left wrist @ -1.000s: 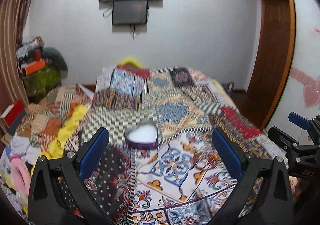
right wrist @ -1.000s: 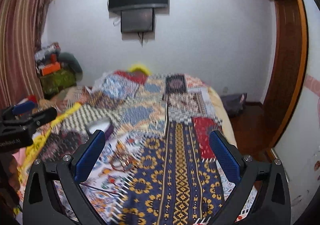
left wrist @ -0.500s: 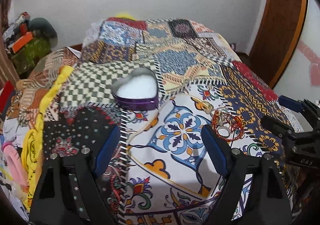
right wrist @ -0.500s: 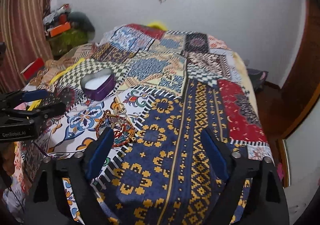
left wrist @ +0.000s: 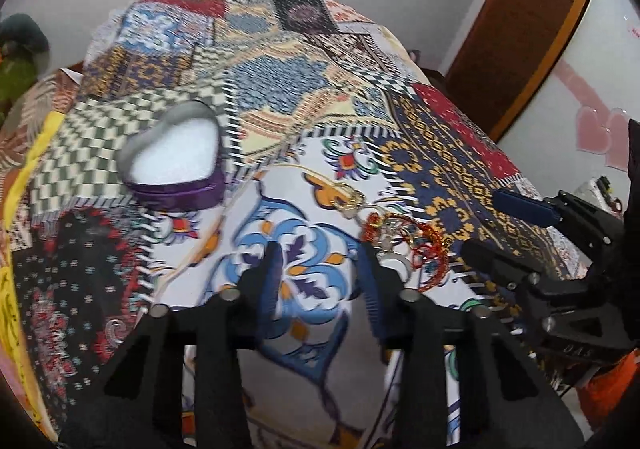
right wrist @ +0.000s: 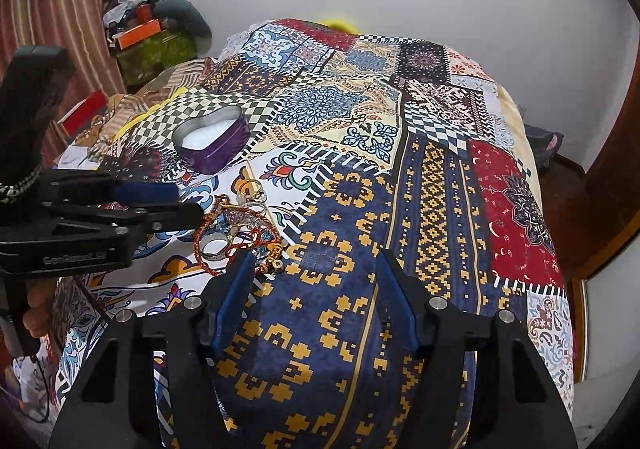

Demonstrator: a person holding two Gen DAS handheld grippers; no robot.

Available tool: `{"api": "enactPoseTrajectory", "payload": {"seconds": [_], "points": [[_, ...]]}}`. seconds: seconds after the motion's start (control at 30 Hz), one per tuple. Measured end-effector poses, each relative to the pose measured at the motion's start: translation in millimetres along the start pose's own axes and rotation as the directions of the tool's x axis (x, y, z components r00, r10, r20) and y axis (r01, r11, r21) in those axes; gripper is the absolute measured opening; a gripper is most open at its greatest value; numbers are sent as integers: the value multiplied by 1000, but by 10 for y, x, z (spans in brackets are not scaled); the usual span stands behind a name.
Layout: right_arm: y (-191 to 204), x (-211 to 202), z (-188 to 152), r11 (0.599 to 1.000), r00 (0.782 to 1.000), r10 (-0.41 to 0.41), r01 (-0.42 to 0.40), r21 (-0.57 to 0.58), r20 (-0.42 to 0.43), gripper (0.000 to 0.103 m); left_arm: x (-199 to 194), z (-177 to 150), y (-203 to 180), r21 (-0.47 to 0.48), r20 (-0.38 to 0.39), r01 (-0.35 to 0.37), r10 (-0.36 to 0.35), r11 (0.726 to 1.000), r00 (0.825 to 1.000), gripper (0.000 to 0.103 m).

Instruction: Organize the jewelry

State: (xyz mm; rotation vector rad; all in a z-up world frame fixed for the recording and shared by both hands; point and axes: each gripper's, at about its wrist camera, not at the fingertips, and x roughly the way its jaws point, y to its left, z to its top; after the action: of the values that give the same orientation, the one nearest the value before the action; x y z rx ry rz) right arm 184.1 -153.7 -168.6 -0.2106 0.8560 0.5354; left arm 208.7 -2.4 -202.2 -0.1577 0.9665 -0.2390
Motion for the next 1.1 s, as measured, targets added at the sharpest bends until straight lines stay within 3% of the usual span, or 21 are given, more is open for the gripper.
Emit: {"api": "enactPoseTrajectory", "payload": {"seconds": [0.4,0.47,0.7,1.1], "points": [[-60,26,-19,1000,1000,14,-13,28,-14,59,-11,63,-179,35,22,49,-50,998,999,28],[-68,24,-26,999,1000,14,-13,30,-15,59,16,60,-216,47,12,41,-41,998,999,17],[-88,-40,-32,999,1000,9,-9,30,-6,59,116,32,-168,10,-14,69,-69,998,998,6],[-55,-78,9,999,999,30,-30,31,-11,59,-398,75,-277,55,120,71,-78,996,990,6]]}}
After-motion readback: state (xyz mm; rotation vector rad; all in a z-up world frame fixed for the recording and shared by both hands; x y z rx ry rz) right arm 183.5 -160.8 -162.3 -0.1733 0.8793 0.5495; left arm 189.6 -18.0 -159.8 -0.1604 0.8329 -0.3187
